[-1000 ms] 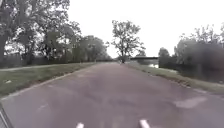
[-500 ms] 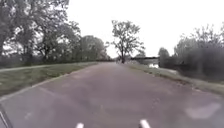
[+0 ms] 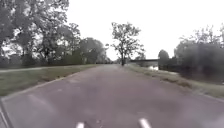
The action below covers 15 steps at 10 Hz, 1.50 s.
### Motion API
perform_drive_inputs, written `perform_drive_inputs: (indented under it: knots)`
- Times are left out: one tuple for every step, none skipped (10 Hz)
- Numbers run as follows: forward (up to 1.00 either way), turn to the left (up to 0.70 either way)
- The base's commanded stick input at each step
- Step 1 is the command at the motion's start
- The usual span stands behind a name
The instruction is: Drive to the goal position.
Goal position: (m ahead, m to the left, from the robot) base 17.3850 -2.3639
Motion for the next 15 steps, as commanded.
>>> perform_drive_inputs:
  knots:
    - [0.7, 0.0]
    - [0.7, 0.0]
    - [0.7, 0.0]
    - [0.7, 0.0]
    - [0.7, 0.0]
    - [0.7, 0.0]
    - [0.7, 0.0]
    - [0.7, 0.0]
    - [0.7, 0.0]
    - [0.7, 0.0]
    - [0.7, 0.0]
    - [0.7, 0.0]
    - [0.7, 0.0]
    - [0.7, 0.0]
    - [0.7, 0.0]
